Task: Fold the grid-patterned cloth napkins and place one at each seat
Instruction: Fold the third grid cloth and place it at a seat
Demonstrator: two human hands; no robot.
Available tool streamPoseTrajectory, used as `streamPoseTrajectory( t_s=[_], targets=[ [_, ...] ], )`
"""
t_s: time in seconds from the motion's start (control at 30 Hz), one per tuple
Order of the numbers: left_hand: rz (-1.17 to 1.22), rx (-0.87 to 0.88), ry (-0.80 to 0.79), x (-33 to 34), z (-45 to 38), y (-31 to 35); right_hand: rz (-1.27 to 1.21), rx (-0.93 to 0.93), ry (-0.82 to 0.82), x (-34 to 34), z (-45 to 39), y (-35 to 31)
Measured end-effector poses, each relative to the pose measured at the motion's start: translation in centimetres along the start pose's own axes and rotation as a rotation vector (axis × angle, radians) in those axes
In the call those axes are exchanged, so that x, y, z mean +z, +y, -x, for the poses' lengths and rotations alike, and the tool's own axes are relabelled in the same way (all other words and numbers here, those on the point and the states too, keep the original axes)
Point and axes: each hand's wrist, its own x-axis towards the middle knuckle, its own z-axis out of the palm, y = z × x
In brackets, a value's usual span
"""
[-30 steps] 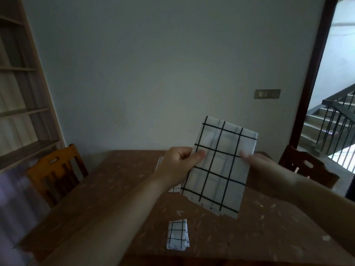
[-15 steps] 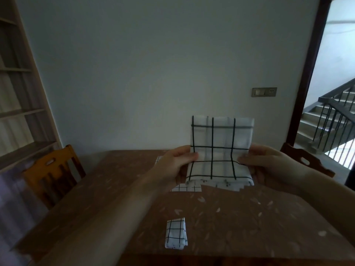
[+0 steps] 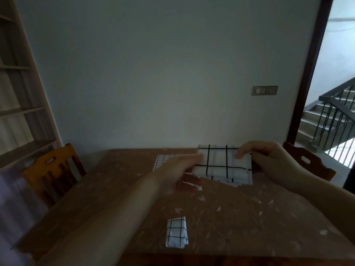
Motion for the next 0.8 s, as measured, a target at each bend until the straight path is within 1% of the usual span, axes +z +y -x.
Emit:
streamPoseTrajectory(
  t_s=[0.07, 0.17, 0.23, 0.27, 0.3, 0.37, 0.4, 0.47, 0.63, 0.73, 0.8],
  targets=[
    [-0.098, 0.069, 0.073, -0.2, -0.1, -0.2, 0.082, -0.029, -0.033, 0.0, -0.1, 0.4],
    [-0.285, 0.191, 0.185, -0.8, -0.2, -0.4, 0.154, -0.040, -0.222, -0.7, -0.3, 0.5],
    [-0.445, 0.290, 0.196, -0.9, 0.0, -0.3, 0.150, -0.070, -0.289, -0.5, -0.1, 0.0],
    [-0.545, 0.338, 0.175, -0.7, 0.1, -0.2, 0.175, -0.084, -0.275, -0.3, -0.3, -0.2],
    [-0.639, 0.378, 0.145, -0.3, 0.2, -0.1, 0.226, -0.094, -0.226, -0.1, -0.6, -0.1],
    [-0.742, 0.432, 0.090, 0.4, 0.1, 0.1, 0.396, -0.121, -0.133, 0.8, -1.0, -0.5],
    [-0.755, 0.448, 0.070, 0.7, 0.1, 0.2, 0.469, -0.146, -0.134, 1.4, -1.1, -0.9],
    [-0.765, 0.468, 0.060, 1.1, 0.1, 0.2, 0.487, -0.159, -0.174, 1.7, -1.1, -1.4],
    [-0.689, 0.501, 0.172, 0.7, -0.2, 0.4, 0.336, -0.175, -0.159, 0.9, -0.8, -1.1],
    [-0.690, 0.541, 0.195, 0.7, -0.3, 0.4, 0.256, -0.170, -0.123, 0.6, -0.8, -0.8],
    [-0.684, 0.565, 0.201, 0.9, -0.5, 0.4, 0.258, -0.180, -0.097, 0.6, -0.6, -0.9]
  ],
)
